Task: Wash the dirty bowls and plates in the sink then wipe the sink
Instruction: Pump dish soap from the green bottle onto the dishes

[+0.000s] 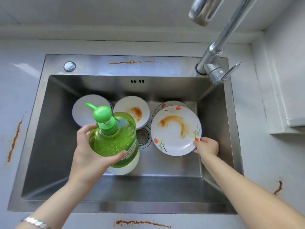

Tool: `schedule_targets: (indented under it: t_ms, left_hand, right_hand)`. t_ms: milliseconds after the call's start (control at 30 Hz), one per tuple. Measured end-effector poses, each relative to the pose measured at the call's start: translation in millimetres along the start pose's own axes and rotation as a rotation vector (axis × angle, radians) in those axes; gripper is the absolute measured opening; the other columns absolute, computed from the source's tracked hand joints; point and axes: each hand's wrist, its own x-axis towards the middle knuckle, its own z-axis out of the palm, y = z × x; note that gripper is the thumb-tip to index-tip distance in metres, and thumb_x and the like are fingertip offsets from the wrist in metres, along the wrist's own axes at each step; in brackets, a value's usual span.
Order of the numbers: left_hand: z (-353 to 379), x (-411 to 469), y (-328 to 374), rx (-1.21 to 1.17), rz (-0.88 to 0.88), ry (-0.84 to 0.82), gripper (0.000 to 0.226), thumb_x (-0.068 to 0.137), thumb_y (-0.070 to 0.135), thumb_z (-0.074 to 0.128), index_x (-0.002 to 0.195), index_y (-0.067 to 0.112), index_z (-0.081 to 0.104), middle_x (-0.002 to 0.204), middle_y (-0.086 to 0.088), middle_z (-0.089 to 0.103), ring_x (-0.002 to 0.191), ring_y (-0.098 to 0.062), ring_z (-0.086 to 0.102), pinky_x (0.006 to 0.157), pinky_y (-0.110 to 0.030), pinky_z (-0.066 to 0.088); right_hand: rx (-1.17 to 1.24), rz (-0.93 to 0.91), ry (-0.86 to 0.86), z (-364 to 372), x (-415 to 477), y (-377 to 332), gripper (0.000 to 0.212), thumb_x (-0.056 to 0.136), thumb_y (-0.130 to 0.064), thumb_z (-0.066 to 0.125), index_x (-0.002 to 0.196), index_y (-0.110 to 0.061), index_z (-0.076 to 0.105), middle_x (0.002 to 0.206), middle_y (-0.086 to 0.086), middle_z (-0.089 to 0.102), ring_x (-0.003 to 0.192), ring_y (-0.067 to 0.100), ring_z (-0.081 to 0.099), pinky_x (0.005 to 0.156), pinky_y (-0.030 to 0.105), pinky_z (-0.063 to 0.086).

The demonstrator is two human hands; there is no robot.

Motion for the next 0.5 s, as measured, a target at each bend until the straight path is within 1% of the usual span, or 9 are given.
schedule_targets:
  t_ms: [100,133,167,233,300,333,400,500]
  left_hand:
    - [-9,-3,-1,-0.001,0.019,-0.002,0.094,0.047,0.010,0.091,0.115,0.037,0.032,0.100,0.022,0.049,0.099,-0.008,0.049,0.087,-0.023,0.035]
    - [-12,-4,-1,0.001,0.032,-0.003,0.093,0.047,0.010,0.091,0.113,0.040,0.033,0.100,0.022,0.049,0.098,-0.008,0.050,0.086,-0.023,0.036]
    - [-16,-6,-1,0.002,0.041,-0.002,0.092,0.047,0.011,0.091,0.110,0.045,0.033,0.101,0.022,0.049,0.098,-0.007,0.050,0.086,-0.022,0.036]
    - [-22,-8,-1,-0.001,0.052,0.010,0.091,0.046,0.012,0.091,0.103,0.052,0.033,0.100,0.025,0.049,0.095,-0.001,0.050,0.081,-0.017,0.036]
    - [-29,-11,-2,-0.007,0.067,0.023,0.091,0.045,0.011,0.091,0.101,0.053,0.032,0.099,0.026,0.048,0.090,0.012,0.050,0.077,-0.009,0.035]
    - [-31,-11,-3,-0.007,0.077,0.029,0.092,0.045,0.010,0.091,0.100,0.054,0.032,0.099,0.027,0.048,0.087,0.014,0.050,0.076,-0.008,0.035]
    - [-35,-13,-6,0.001,0.090,0.037,0.093,0.044,0.010,0.091,0.100,0.054,0.031,0.100,0.028,0.047,0.085,0.008,0.048,0.075,-0.007,0.035]
    - [-38,-16,-8,0.011,0.097,0.041,0.094,0.044,0.010,0.091,0.100,0.055,0.031,0.099,0.026,0.047,0.091,0.003,0.046,0.076,-0.007,0.034]
  right_hand:
    - [-0.185,-0.107,-0.066,-7,-3,8,0.011,0.075,0.007,0.061,0.084,0.008,0.066,0.086,0.024,0.068,0.088,0.040,0.065,0.077,0.054,0.055]
    - [-0.244,-0.139,-0.098,-9,-4,10,0.010,0.074,0.006,0.062,0.083,0.006,0.067,0.084,0.023,0.068,0.087,0.039,0.065,0.077,0.055,0.054]
    - [-0.298,-0.168,-0.134,-10,-6,13,0.011,0.074,0.005,0.063,0.084,0.004,0.068,0.081,0.019,0.068,0.086,0.037,0.065,0.079,0.053,0.054]
    - [-0.371,-0.207,-0.186,-14,-6,17,0.020,0.074,0.005,0.066,0.094,0.002,0.069,0.080,0.012,0.066,0.086,0.032,0.064,0.083,0.050,0.053]
    - [-0.431,-0.221,-0.196,-15,-4,21,0.029,0.074,0.005,0.067,0.103,0.003,0.067,0.089,0.015,0.067,0.090,0.031,0.063,0.086,0.047,0.052]
    - [-0.456,-0.219,-0.189,-15,-3,23,0.029,0.074,0.004,0.068,0.103,0.003,0.067,0.093,0.016,0.067,0.091,0.031,0.063,0.086,0.047,0.052]
    - [-0.479,-0.212,-0.169,-13,0,26,0.023,0.074,0.003,0.067,0.097,0.001,0.069,0.090,0.014,0.067,0.091,0.032,0.063,0.084,0.048,0.053]
    - [-0.511,-0.206,-0.158,-6,5,31,0.016,0.075,0.000,0.067,0.090,-0.003,0.070,0.083,0.012,0.067,0.088,0.032,0.064,0.081,0.046,0.054]
